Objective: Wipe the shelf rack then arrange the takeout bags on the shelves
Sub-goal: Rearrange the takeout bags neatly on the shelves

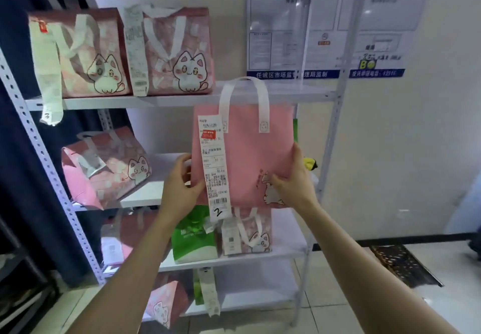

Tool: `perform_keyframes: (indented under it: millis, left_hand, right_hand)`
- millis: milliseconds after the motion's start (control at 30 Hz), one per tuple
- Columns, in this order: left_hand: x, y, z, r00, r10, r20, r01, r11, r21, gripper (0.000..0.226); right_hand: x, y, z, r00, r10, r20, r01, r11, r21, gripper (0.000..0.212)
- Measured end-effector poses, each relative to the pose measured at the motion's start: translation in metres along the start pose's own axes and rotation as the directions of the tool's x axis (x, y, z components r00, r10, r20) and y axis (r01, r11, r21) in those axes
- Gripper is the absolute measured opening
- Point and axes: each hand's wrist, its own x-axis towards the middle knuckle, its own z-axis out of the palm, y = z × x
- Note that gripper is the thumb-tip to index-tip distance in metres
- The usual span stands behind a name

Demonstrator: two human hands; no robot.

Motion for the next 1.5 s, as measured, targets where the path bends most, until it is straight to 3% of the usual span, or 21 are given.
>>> perform_keyframes:
  millis: [100, 200, 333, 433, 533, 700, 1000, 1133, 1333, 1500]
  left_hand:
    - [0.033, 0.048, 0.024, 0.997, 0.076, 0.023, -0.075, 0.995, -0.060, 0.060]
    - [0.075, 0.090, 0.041, 0.990, 0.137, 0.016, -0.133, 0.976, -0.171, 0.041]
    - [0.130, 0.129, 0.061, 0.972, 0.234, 0.004, -0.228, 0.953, -0.198, 0.066]
    - [0.177, 0.142, 0.078, 0.950, 0.313, -0.003, -0.313, 0.949, -0.048, 0.095]
    - [0.229, 0.147, 0.093, 0.936, 0.352, 0.024, -0.352, 0.936, -0.027, 0.096]
    - [0.293, 0.144, 0.126, 0.908, 0.418, 0.021, -0.415, 0.907, -0.073, 0.085]
    - [0.330, 0.104, 0.173, 0.930, 0.362, 0.071, -0.362, 0.932, -0.016, 0.076]
    - [0.326, 0.095, 0.180, 0.939, 0.344, 0.024, -0.344, 0.939, -0.017, 0.073]
    - [0.319, 0.104, 0.186, 0.943, 0.332, 0.006, -0.332, 0.943, 0.026, 0.072]
    - [0.315, 0.108, 0.182, 0.945, 0.327, -0.023, -0.326, 0.944, 0.045, 0.070]
  right_hand:
    - [0.027, -0.018, -0.048, 0.996, -0.029, -0.085, 0.029, 1.000, -0.003, 0.096]
    - [0.067, -0.038, -0.085, 0.986, -0.087, -0.142, 0.090, 0.996, 0.020, 0.096]
    - [0.132, -0.058, -0.115, 0.970, -0.160, -0.181, 0.159, 0.987, -0.022, 0.101]
    - [0.180, -0.068, -0.123, 0.955, -0.220, -0.200, 0.218, 0.975, -0.034, 0.114]
    - [0.225, -0.073, -0.126, 0.925, -0.291, -0.246, 0.281, 0.957, -0.075, 0.112]
    - [0.291, -0.061, -0.126, 0.911, -0.293, -0.290, 0.268, 0.955, -0.124, 0.105]
    - [0.345, -0.001, -0.111, 0.952, -0.191, -0.239, 0.133, 0.962, -0.240, 0.087]
    - [0.347, 0.015, -0.111, 0.952, -0.208, -0.224, 0.158, 0.962, -0.223, 0.083]
    - [0.345, 0.012, -0.118, 0.960, -0.221, -0.171, 0.183, 0.961, -0.209, 0.094]
    - [0.333, 0.004, -0.120, 0.945, -0.292, -0.150, 0.238, 0.925, -0.296, 0.092]
